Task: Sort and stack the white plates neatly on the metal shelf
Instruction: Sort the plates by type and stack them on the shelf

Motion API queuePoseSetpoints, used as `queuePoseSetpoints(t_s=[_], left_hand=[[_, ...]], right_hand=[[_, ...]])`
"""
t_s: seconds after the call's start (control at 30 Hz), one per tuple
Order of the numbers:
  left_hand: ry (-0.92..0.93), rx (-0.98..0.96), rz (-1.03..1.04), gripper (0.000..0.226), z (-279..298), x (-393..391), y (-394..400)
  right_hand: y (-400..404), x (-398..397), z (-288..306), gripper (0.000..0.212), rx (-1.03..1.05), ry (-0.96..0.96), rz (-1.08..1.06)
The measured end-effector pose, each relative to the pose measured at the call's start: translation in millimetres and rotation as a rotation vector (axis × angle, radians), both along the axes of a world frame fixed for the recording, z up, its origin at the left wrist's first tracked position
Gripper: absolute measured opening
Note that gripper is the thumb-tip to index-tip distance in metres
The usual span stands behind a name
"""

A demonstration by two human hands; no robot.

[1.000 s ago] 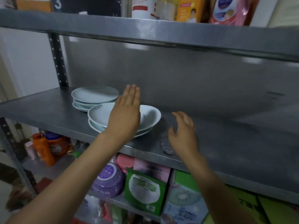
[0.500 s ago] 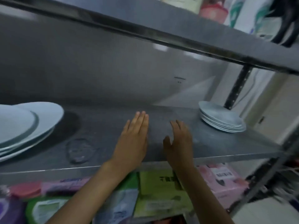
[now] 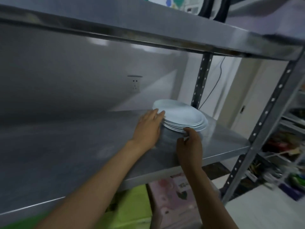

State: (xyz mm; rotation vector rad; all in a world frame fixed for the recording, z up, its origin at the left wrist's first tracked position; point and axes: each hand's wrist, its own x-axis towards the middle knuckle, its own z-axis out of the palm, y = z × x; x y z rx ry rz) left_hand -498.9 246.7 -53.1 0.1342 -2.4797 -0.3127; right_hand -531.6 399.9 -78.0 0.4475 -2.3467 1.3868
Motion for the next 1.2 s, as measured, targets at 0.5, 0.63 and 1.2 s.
queuePoseSetpoints(t_s=[0.5,0.63,1.2], left_hand=[[0.106,-0.135,-0.150,0.030,-4,-43,-5],[0.177,-0.086,-0.165,0.029,-4,-37,2],[0.501,-0.141,-0.008,0.016,69,170,-81]], right_hand=[[0,-12,-11,0.027,0.008,-0.035,-0.119],[-1,-7,-11,0.026,0.023,-0.020,-0.132],[-127,117,40,0.034,0.052,0.273,0.272]])
